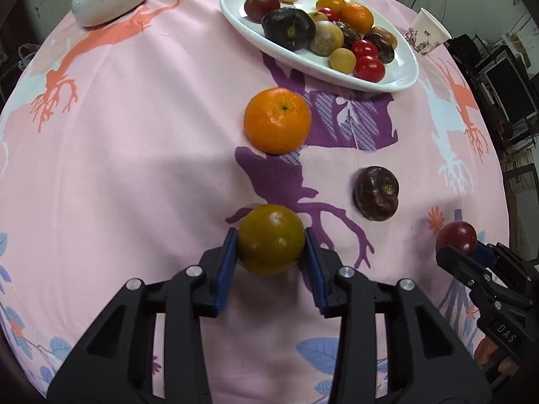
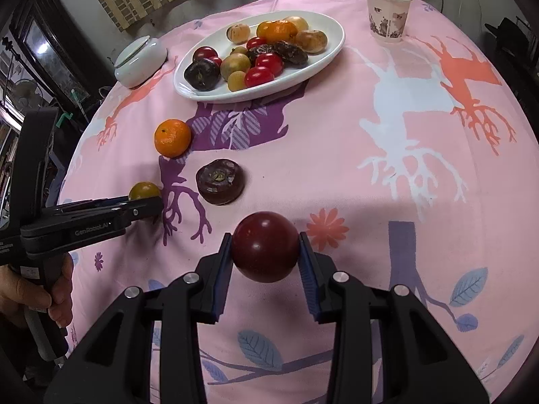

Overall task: Organize fruits
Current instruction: 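Grasp the yellow tomato with the left tool while the right tool grasps the red plum, then carry the yellow tomato and red plum to the white plate and release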

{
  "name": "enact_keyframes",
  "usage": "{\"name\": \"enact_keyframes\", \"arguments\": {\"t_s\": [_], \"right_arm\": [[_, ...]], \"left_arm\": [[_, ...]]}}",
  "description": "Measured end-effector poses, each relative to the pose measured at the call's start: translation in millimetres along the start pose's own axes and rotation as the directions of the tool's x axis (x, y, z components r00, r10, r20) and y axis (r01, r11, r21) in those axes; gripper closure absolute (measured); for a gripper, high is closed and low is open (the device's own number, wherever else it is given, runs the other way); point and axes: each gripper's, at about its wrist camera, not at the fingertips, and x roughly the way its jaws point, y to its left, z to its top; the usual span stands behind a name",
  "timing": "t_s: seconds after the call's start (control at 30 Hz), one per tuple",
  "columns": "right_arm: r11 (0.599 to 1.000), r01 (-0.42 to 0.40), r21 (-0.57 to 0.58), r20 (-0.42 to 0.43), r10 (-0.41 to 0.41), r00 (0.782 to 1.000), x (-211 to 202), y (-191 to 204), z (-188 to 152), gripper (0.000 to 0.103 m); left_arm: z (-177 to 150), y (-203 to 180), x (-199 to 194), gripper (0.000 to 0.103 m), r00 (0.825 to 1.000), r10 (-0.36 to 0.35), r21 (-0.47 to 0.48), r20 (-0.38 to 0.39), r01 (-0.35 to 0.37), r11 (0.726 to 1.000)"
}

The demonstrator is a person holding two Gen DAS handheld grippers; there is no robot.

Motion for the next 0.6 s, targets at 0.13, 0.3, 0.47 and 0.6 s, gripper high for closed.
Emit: {"name": "enact_keyframes", "arguments": {"t_s": [0.13, 0.3, 0.47, 0.6], "right_arm": [[1.000, -0.005, 0.007, -0.003, 0.006, 1.000, 3, -3, 3, 0.065], [1.000, -0.022, 0.004, 0.018, 0.022, 1.000, 0, -3, 17, 0.065], [0.999, -0.048, -0.021, 0.089, 0.050, 0.995, -14, 4, 50, 0.065], [0.997, -0.060, -0.039, 0.147, 0.065, 0.987, -21, 7, 86, 0.065]], "left_arm": [[1, -2, -5, 0.065, 1.000, 0.009, 0.008, 0.014, -0.009, 1.000], [8, -10, -30, 0.065, 0.998, -0.016, 0.039, 0.069, 0.013, 0.999], [31, -17, -55, 0.064, 0.990, -0.046, 0.048, 0.137, 0.040, 0.998], [56, -21, -63, 0.064, 0.984, -0.054, 0.063, 0.170, 0.044, 0.997]]}}
